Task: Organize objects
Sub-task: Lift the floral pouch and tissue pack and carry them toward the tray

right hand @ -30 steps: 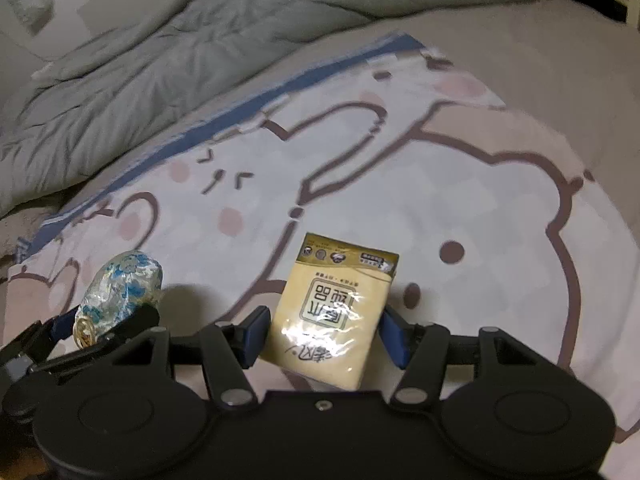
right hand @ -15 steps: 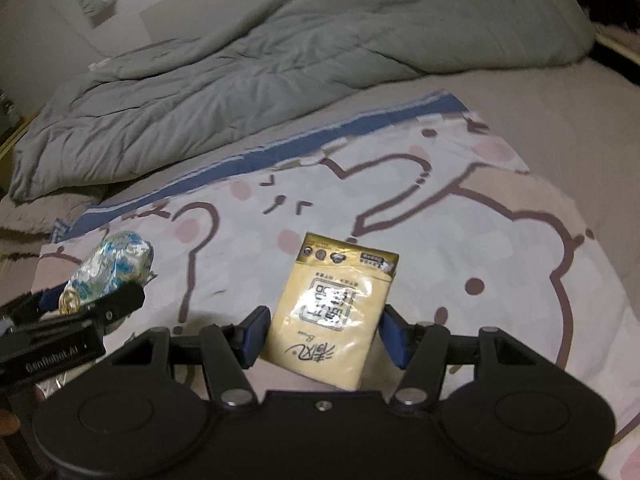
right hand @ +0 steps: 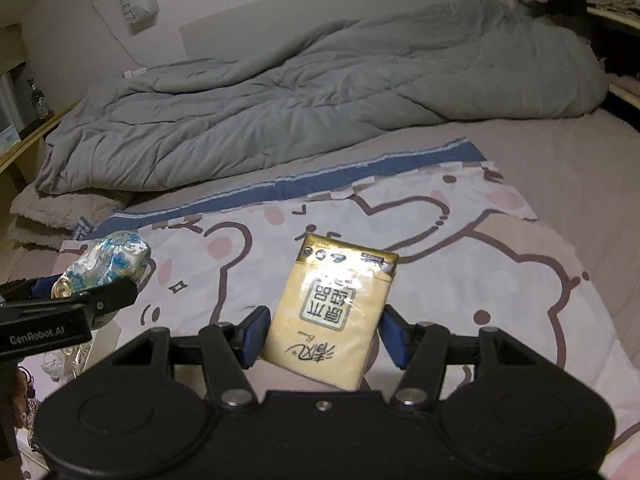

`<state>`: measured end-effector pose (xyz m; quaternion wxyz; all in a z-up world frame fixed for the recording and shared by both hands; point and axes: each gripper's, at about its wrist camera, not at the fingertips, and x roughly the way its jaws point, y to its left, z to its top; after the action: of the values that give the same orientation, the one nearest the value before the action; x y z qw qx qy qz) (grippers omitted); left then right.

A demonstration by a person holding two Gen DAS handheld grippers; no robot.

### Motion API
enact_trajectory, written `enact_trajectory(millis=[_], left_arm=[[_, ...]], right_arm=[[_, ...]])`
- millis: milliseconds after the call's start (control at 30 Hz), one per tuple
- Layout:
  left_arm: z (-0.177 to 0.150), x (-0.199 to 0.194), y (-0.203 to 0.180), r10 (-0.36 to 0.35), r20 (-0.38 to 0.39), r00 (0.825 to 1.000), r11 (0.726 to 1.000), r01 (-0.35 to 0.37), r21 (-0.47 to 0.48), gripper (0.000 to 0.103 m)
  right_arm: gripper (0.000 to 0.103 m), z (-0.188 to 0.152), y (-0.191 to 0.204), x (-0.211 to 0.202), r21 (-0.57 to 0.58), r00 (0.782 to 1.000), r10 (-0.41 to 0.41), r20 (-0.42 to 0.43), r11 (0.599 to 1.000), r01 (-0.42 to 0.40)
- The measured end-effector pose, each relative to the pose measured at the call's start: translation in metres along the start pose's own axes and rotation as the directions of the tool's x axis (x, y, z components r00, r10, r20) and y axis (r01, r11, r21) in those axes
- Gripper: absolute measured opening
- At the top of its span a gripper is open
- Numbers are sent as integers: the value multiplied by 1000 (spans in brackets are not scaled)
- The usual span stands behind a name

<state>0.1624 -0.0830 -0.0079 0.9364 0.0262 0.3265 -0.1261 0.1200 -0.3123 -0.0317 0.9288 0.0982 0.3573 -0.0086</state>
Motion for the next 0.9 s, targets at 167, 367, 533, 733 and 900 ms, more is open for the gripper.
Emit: enact_trajectory(millis=[167,367,533,733,900], left_arm=[[-1,-9,9,13,2,1000,1000,-13,-9,83],[-5,-18,26,34,0,999,999,-34,-22,83],[-6,-27,49,60,10,998,997,-59,-44,83],[-13,-38,86,101,31,994,991,-98,-91,83],[-20,-45,121,146,22,989,981,-142,-132,83]], right_arm=[[60,-1,11,-4,-38,1000,-9,16,999,10],[60,-3,25,-6,-77,999,-33,28,996,35],[60,-4,39,-1,-93,1000,-21,22,995,23],[60,-7,60,4,-114,1000,24,19,993,-22],[60,-9,84,10,-134,998,54,16,990,-52]])
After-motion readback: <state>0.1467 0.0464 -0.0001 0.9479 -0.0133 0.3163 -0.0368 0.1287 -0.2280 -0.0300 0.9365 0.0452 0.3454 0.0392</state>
